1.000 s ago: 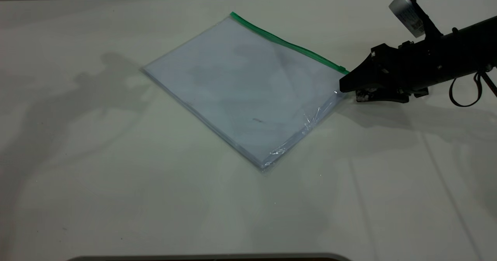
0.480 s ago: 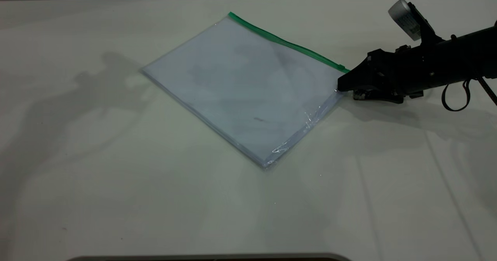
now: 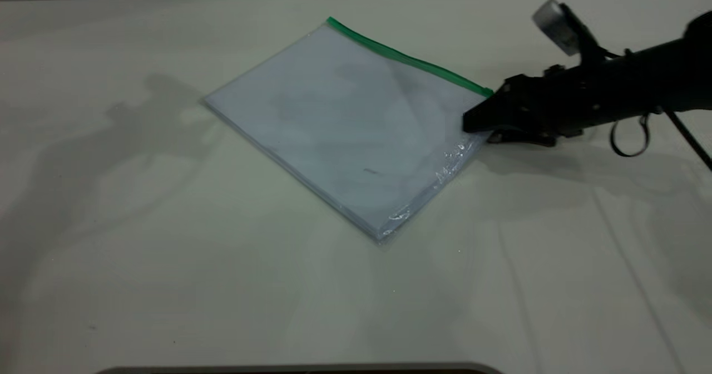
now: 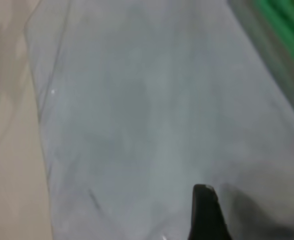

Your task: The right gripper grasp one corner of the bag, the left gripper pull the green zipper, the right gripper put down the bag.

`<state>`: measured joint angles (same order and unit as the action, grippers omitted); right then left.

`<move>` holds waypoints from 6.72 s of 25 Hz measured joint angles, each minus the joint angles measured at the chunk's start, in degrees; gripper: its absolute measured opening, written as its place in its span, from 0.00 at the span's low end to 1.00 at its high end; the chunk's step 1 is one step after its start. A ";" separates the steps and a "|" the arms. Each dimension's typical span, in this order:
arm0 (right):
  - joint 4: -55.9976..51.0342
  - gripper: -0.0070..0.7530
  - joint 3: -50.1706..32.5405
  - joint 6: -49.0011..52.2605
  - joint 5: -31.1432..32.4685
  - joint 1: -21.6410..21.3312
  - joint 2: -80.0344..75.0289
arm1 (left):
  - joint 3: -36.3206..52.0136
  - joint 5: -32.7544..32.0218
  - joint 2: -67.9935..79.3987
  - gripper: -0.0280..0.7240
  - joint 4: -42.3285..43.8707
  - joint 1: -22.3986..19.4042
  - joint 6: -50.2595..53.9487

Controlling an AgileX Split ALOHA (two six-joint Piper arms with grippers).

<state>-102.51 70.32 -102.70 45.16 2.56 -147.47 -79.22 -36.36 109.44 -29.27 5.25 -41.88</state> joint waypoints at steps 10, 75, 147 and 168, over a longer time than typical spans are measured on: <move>0.11 0.16 4.08 0.43 1.25 1.44 -0.78 | 0.00 0.00 0.00 0.82 -0.02 0.00 0.00; 36.04 0.05 47.02 17.77 21.31 17.40 -1.61 | -0.59 -0.07 8.45 0.82 -22.78 7.64 -42.02; 37.92 0.05 47.02 15.27 22.25 20.19 -1.61 | -0.59 -6.73 9.71 0.09 -17.75 7.64 -43.40; 31.68 0.05 47.02 17.65 25.62 13.90 -1.61 | -1.37 -4.74 9.78 0.09 -18.25 6.99 -39.76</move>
<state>-70.83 117.34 -85.06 70.78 16.46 -149.08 -80.59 -41.10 119.22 -47.52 12.24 -81.64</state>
